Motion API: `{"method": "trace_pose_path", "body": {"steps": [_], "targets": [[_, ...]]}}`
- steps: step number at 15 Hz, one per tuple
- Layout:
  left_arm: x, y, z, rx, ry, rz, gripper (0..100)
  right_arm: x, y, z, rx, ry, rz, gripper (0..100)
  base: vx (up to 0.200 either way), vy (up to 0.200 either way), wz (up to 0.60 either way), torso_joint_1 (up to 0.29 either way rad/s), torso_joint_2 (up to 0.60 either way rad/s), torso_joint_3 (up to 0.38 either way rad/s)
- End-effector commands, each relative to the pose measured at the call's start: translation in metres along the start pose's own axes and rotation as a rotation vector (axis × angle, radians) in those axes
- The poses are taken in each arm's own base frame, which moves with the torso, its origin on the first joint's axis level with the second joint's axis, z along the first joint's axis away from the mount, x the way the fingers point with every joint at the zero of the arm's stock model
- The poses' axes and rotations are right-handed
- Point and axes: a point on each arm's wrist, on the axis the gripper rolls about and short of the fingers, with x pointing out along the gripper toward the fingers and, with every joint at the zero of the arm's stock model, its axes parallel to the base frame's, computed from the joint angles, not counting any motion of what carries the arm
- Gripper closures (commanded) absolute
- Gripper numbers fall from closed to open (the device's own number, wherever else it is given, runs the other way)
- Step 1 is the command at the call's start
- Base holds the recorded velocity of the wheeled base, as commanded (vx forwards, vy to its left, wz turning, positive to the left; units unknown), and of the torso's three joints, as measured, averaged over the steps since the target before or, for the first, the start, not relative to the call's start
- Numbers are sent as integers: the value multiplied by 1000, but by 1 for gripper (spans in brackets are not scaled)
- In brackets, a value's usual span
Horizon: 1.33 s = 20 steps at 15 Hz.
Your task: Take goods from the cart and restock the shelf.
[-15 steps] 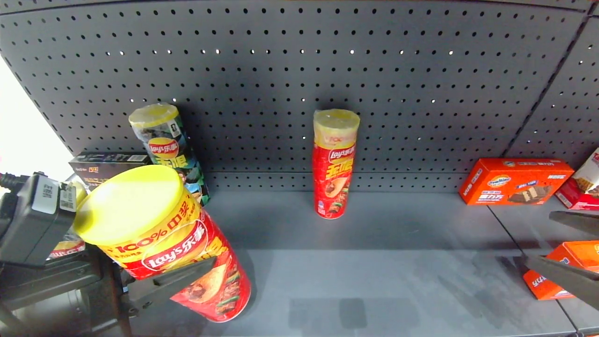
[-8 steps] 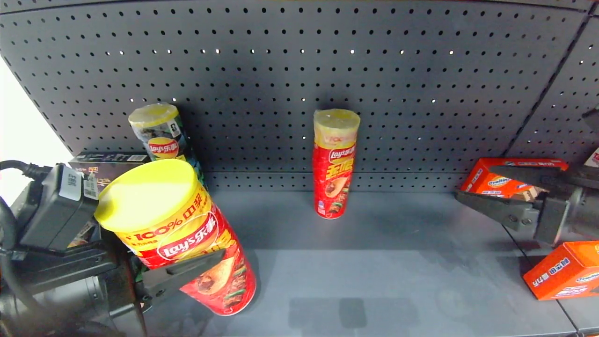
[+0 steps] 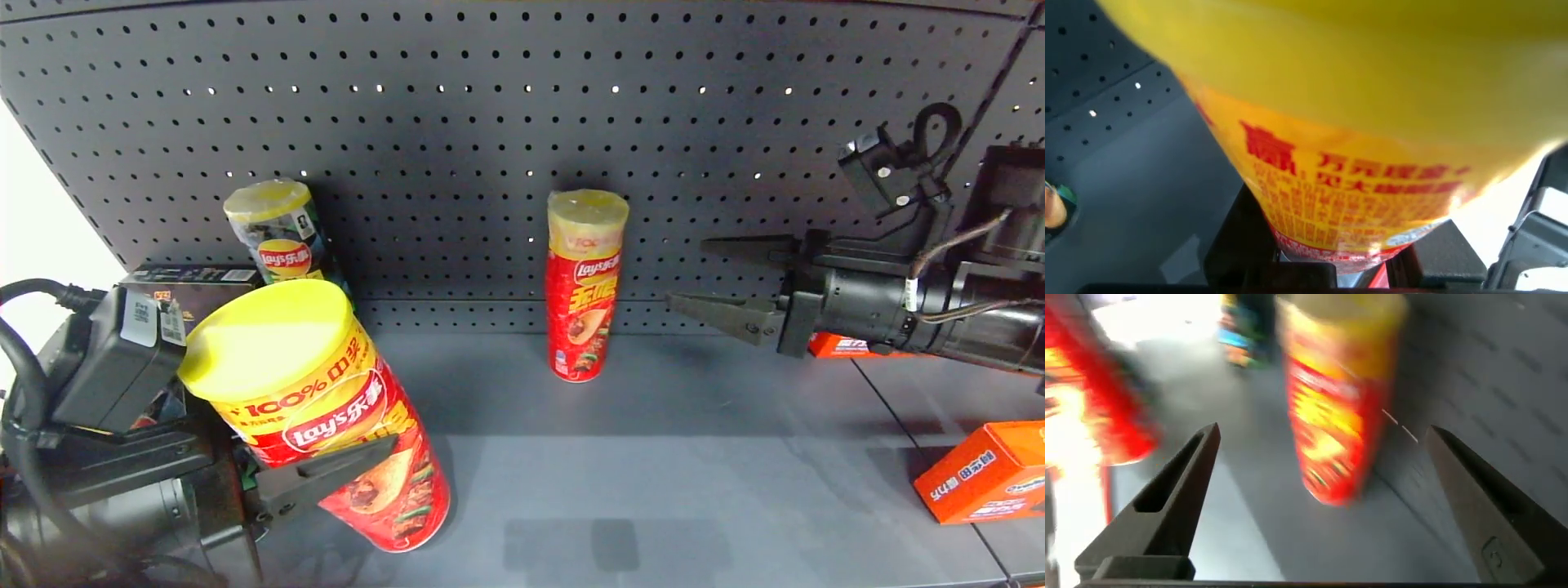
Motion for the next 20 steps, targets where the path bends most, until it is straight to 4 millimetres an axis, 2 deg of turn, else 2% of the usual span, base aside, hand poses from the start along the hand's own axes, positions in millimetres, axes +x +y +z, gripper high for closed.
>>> {"method": "trace_pose_path", "body": {"steps": [1, 3, 5, 10, 14, 20], "targets": [[0, 0, 0, -10, 0, 0, 100, 17, -20, -17, 1, 3, 61, 0, 0, 0, 0, 0, 0, 0], [0, 0, -1, -27, -3, 2, 100, 23, -26, -19, -12, -36, 197, 0, 0, 0, 0, 0, 0, 0], [-1, 0, -2, -29, 1, 0, 100, 29, -26, -24, -1, -29, 223, 0, 0, 0, 0, 0, 0, 0], [0, 0, -1, -27, -3, 0, 100, 49, -35, -32, 6, -23, 238, 0, 0, 0, 0, 0, 0, 0], [0, 0, -1, -29, -2, 2, 100, 58, -41, -39, 15, -13, 237, 0, 0, 0, 0, 0, 0, 0], [0, 1, 0, -30, -5, 8, 100, 86, -56, -56, 25, -2, 245, 0, 0, 0, 0, 0, 0, 0]]}}
